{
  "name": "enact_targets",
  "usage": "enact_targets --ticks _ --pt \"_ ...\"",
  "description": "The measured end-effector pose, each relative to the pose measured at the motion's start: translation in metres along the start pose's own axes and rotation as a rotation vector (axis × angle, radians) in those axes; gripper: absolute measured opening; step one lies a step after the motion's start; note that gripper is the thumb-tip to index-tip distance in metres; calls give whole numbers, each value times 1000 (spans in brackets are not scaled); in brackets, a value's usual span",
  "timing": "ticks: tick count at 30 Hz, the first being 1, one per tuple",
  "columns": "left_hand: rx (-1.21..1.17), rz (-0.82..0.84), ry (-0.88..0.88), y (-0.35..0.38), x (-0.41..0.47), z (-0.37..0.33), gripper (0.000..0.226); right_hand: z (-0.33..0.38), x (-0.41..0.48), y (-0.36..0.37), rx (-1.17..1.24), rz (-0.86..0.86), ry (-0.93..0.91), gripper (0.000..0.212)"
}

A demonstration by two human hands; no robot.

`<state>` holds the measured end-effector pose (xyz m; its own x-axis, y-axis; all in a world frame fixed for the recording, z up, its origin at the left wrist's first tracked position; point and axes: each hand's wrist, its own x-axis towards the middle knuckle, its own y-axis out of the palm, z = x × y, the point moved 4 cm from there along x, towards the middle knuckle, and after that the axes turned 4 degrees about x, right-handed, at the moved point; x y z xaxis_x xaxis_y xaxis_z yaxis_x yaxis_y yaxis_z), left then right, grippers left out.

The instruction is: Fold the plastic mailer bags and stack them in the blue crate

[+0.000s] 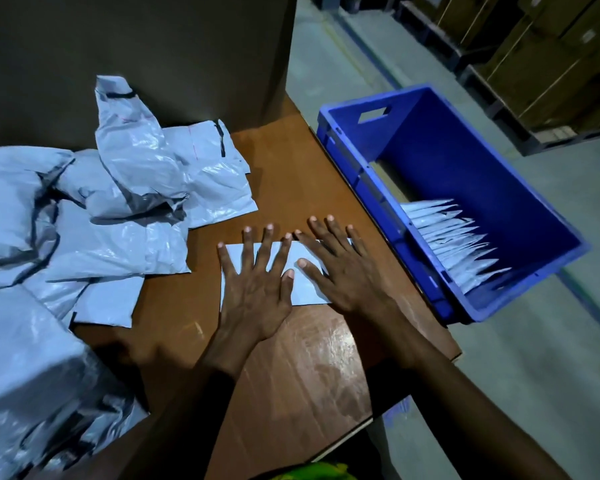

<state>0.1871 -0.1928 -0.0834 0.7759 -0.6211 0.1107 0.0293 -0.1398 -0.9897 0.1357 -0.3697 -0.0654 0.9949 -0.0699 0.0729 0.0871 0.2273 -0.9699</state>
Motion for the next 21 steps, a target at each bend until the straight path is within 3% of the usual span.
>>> enact_targets --ticks 10,13,16,18,21 --pt "-25 21 6 -1 1 1 63 -1 3 3 61 -11 24 59" --pt "-146 -49 -16 -10 -2 5 60 3 -3 -10 193 -150 -21 50" --pt "-241 -281 -22 -28 -12 16 36 29 -18 -22 202 -421 -64 26" --pt "-222 -342 -35 -32 -23 18 27 49 -31 -16 211 -427 7 22" --pt "-195 -281 -77 -24 -35 14 30 65 -43 -2 227 -417 111 21"
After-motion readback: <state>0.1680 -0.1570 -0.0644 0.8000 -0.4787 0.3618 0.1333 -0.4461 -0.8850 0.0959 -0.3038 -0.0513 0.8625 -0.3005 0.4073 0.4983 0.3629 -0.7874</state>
